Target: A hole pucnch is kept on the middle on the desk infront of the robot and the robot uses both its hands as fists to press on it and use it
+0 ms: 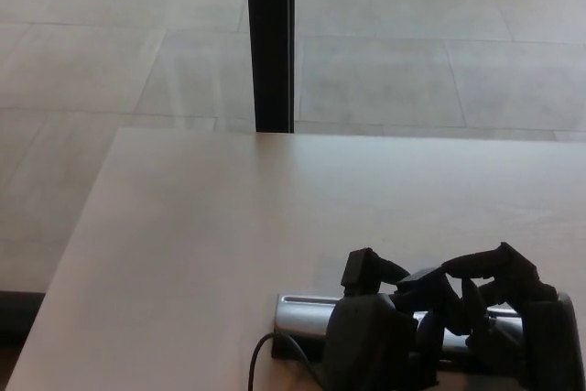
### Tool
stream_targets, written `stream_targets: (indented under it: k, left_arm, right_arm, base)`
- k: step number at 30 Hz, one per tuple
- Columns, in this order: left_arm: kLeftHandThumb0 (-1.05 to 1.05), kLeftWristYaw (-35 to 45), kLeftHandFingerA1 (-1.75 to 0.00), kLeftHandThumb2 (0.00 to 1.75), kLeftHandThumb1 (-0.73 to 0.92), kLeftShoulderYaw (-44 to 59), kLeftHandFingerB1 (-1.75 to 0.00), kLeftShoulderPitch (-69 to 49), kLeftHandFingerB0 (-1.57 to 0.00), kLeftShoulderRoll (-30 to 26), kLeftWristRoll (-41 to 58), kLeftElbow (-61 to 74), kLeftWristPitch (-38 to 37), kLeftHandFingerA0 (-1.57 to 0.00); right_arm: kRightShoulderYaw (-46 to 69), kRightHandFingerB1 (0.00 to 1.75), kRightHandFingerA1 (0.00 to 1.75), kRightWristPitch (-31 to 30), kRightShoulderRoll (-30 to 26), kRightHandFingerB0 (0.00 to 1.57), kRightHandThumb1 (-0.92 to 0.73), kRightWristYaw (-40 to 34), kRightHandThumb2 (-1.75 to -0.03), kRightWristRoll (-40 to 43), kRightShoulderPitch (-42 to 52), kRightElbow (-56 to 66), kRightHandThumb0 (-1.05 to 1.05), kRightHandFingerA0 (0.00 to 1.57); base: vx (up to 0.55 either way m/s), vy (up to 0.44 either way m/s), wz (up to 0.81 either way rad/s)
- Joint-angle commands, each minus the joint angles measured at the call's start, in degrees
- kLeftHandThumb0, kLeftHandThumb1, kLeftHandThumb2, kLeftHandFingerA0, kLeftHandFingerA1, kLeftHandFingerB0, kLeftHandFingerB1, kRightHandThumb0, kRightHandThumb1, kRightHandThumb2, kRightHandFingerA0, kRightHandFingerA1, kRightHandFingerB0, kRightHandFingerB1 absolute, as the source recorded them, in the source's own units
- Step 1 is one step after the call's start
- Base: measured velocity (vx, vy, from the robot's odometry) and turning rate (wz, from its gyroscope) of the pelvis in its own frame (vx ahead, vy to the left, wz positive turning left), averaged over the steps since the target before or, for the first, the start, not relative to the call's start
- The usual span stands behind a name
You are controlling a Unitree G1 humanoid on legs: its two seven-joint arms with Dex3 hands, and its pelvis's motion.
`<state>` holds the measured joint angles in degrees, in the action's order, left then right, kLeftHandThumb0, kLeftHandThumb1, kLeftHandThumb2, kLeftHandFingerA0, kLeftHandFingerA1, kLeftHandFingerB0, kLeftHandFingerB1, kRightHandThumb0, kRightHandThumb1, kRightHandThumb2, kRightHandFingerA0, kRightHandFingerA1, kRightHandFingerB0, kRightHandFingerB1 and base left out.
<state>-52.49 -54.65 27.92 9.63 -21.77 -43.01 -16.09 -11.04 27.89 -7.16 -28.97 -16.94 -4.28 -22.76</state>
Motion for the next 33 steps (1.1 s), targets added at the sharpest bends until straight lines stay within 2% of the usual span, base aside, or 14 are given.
stream_targets:
  k: [1, 2, 5, 6, 10, 14, 16, 20, 24, 25, 26, 27, 28, 33]
  left_arm:
    - [-0.27, -14.1, -1.75, 1.12, 0.62, -6.7, -1.52, 1.6, -0.81, -0.4, -17.3, -4.8, -9.1, -1.02]
    - [-0.25, -13.5, -1.75, 1.11, 0.63, -5.9, -1.75, 0.9, -0.67, -0.5, -16.4, -3.9, -9.2, -1.01]
    - [-0.3, -12.5, -1.75, 1.05, 0.72, -4.3, -1.74, 0.0, -0.7, -1.0, -14.9, -2.0, -9.1, -1.0]
    - [-0.24, -11.7, -1.75, 1.09, 0.67, -2.9, -1.75, -0.8, -0.67, -1.8, -13.6, 0.1, -11.2, -0.96]
    - [-0.19, -10.1, -1.75, 1.22, 0.59, 1.1, -1.64, -0.3, -0.69, -3.2, -11.7, 3.7, -13.9, -0.96]
    - [-0.2, 0.1, -1.75, 1.11, 0.7, 8.2, -1.55, 1.0, -0.64, -6.3, -5.2, 12.5, -15.3, -0.93]
    - [-0.2, 13.5, -1.75, 1.18, 0.7, 14.1, -1.71, 1.1, -0.62, -7.9, 7.0, 21.3, -12.9, -0.92]
    - [-0.24, 32.1, -1.75, 1.14, 0.73, 24.6, -1.62, 0.5, -0.61, -9.5, 35.5, 41.9, 11.2, -0.93]
    - [-0.2, 39.7, -1.75, 1.04, 0.67, 32.4, -1.35, 3.8, -0.73, -19.3, 46.0, 50.3, 26.6, -0.89]
    - [-0.2, 41.9, -1.75, 1.03, 0.67, 34.2, -1.32, 4.4, -0.75, -22.5, 48.7, 51.6, 28.6, -0.88]
    - [-0.19, 42.7, -1.75, 0.98, 0.68, 34.9, -1.31, 4.6, -0.73, -23.7, 49.5, 52.0, 29.1, -0.85]
    - [-0.2, 44.1, -1.75, 0.94, 0.7, 36.4, -1.26, 4.7, -0.74, -25.9, 51.3, 52.6, 29.8, -0.86]
    - [-0.21, 45.4, -1.75, 0.9, 0.71, 38.3, -1.23, 4.4, -0.74, -28.4, 53.8, 53.2, 30.3, -0.83]
    - [-0.22, 49.0, -1.75, 0.87, 0.73, 48.1, -1.19, 0.4, -0.71, -36.1, 63.4, 52.5, 32.6, -0.83]
  right_arm:
    - [-5.7, 1.49, 1.7, -16.0, -1.4, 0.66, -0.7, -20.0, -0.6, -21.4, 4.2, -10.3, -0.39, 0.77]
    - [-5.4, 1.45, 1.74, -12.4, -1.3, 0.72, -0.68, -24.8, -0.6, -22.3, 3.3, -10.9, -0.28, 0.93]
    - [-3.7, 1.61, 1.75, 0.0, -0.7, 0.69, -0.65, -28.7, -0.7, -19.7, 1.7, -12.7, -0.28, 0.9]
    - [0.3, 1.46, 1.7, 13.7, 2.0, 0.76, -0.84, -22.2, -0.68, -10.3, 1.7, -14.0, -0.36, 0.92]
    - [1.7, 1.37, 1.69, 13.2, 0.8, 0.74, -0.84, -16.6, -0.75, -8.3, 1.4, -8.2, -0.36, 0.98]
    - [4.9, 1.49, 1.75, 14.4, -1.2, 0.73, -0.66, -11.3, -1.1, -4.5, -2.4, -2.1, -0.26, 0.99]
    - [6.7, 1.45, 1.75, 11.4, -3.8, 0.73, -0.66, -3.5, -1.09, 1.2, -4.4, 4.7, -0.19, 0.92]
    - [9.4, 1.38, 1.75, -1.8, -10.5, 0.76, -0.68, 12.3, -1.04, 16.3, -5.7, 18.0, -0.21, 0.94]
    - [14.7, 1.29, 1.75, -17.7, -18.5, 0.78, -0.65, 22.2, -1.08, 33.3, -5.1, 29.7, -0.16, 1.0]
    - [16.7, 1.13, 1.42, -20.1, -20.3, 0.87, -0.57, 23.0, -1.13, 36.2, -5.3, 31.1, -0.27, 1.24]
    - [17.6, 1.28, 1.75, -20.6, -21.1, 0.79, -0.61, 23.0, -1.09, 36.8, -5.1, 31.6, -0.18, 0.99]
    - [19.4, 1.09, 1.4, -22.0, -22.6, 0.86, -0.58, 22.9, -1.12, 38.0, -4.9, 32.6, -0.25, 1.22]
    - [22.0, 1.27, 1.75, -23.1, -24.8, 0.78, -0.64, 23.4, -1.05, 40.4, -4.4, 33.3, -0.18, 0.99]
    - [36.6, 0.99, 1.75, -26.3, -34.2, 0.81, -0.64, 27.1, -0.93, 46.8, -0.4, 30.4, -0.23, 0.99]
  base:
    - [0.0, 0.0, 0.0]
    - [0.0, 0.0, 0.0]
    - [0.0, 0.0, 0.0]
    - [0.0, 0.0, 0.0]
    - [0.0, 0.0, 0.0]
    - [0.0, 0.0, 0.0]
    - [0.0, 0.0, 0.0]
    - [0.0, 0.0, 0.0]
    - [0.0, 0.0, 0.0]
    - [0.0, 0.0, 0.0]
    - [0.0, 0.0, 0.0]
    - [0.0, 0.0, 0.0]
    - [0.0, 0.0, 0.0]
    - [0.0, 0.0, 0.0]
